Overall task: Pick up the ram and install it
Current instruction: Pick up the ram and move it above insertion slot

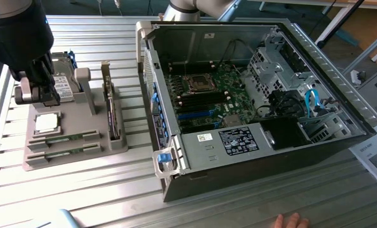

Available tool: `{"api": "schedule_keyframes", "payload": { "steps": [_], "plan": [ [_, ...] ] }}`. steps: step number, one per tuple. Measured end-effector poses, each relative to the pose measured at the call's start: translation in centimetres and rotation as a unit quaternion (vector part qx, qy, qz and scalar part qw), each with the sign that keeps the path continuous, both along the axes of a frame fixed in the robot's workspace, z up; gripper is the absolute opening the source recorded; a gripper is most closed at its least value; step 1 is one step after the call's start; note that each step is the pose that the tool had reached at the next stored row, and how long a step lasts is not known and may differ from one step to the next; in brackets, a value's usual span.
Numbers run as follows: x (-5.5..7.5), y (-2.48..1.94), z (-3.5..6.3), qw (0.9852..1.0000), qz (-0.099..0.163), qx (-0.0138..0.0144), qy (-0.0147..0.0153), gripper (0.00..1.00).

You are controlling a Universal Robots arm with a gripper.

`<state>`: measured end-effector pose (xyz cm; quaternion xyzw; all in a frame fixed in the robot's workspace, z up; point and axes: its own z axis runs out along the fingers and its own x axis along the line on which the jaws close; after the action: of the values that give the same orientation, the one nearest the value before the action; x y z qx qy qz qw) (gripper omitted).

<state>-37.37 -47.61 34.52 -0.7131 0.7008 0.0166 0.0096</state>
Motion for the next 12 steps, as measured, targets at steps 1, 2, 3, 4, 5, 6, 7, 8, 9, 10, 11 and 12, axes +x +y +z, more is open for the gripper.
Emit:
{"api": "schedule_keyframes", "payload": {
  "steps": [1, 2, 3, 4, 5, 6, 7, 8, 9, 10, 11, 12],
  "plan": [
    [0.03, -0.01, 0.0, 1.0, 0.0, 0.0005, 0.0009, 0.11],
    [0.07, -0.02, 0.0, 1.0, 0.0, 0.0008, 0.002, 0.11],
    [0.11, -0.03, 0.0, 1.0, 0.0, 0.0012, 0.0031, 0.11],
    [0.16, -0.04, 0.0, 1.0, 0.0, 0.0016, 0.0044, 0.11],
    [0.2, -0.05, 0.0, 1.0, 0.0, 0.002, 0.0055, 0.11],
    [0.24, -0.06, 0.0, 1.0, 0.0, 0.0025, 0.0065, 0.11],
    [0.26, -0.07, 0.0, 1.0, 0.0, 0.0028, 0.0073, 0.11],
    [0.27, -0.07, 0.0, 1.0, 0.0, 0.0029, 0.0077, 0.11],
    [0.28, -0.07, 0.0, 1.0, 0.0, 0.0029, 0.0077, 0.11],
    [0.28, -0.07, 0.0, 1.0, 0.0, 0.0029, 0.0077, 0.11],
    [0.28, -0.07, 0.0, 1.0, 0.0, 0.003, 0.0077, 0.11],
    [0.28, -0.07, 0.0, 1.0, 0.0, 0.0029, 0.0077, 0.11]
  ]
}}
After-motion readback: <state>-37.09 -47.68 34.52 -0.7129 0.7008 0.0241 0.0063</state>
